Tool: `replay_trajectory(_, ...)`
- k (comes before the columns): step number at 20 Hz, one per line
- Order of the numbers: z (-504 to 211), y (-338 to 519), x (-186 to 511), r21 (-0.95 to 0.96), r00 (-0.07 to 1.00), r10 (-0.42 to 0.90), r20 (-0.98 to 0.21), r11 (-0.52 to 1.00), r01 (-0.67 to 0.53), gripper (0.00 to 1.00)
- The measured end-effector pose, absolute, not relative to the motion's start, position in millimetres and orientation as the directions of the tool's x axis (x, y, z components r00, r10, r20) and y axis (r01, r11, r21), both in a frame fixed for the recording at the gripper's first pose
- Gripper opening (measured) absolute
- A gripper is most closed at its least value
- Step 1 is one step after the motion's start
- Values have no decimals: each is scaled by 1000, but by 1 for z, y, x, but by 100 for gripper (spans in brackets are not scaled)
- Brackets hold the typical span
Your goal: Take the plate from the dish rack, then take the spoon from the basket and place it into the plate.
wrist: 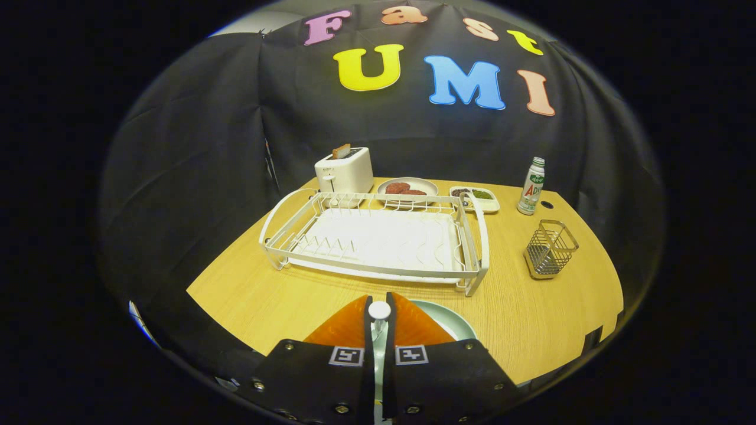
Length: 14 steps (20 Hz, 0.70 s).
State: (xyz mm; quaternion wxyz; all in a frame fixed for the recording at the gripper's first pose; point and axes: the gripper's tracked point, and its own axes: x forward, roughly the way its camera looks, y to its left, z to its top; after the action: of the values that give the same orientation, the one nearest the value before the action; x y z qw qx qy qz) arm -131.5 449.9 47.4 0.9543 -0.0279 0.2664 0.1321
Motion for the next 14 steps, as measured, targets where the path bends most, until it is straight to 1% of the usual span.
replay_trajectory(1, 47, 449, -131, 16, 821, 237, -519, 963, -268, 5)
replay_trajectory(4, 54, 446, -130, 3, 826, 230, -514, 964, -267, 13)
replay_trajectory(10, 63, 433, -123, -19, 843, 200, -499, 970, -241, 13)
replay_trajectory(11, 65, 431, -120, -16, 849, 193, -492, 973, -231, 15)
replay_trajectory(12, 68, 428, -120, -15, 854, 186, -486, 975, -221, 24)
replay_trajectory(14, 72, 426, -115, -6, 859, 182, -478, 978, -211, 25)
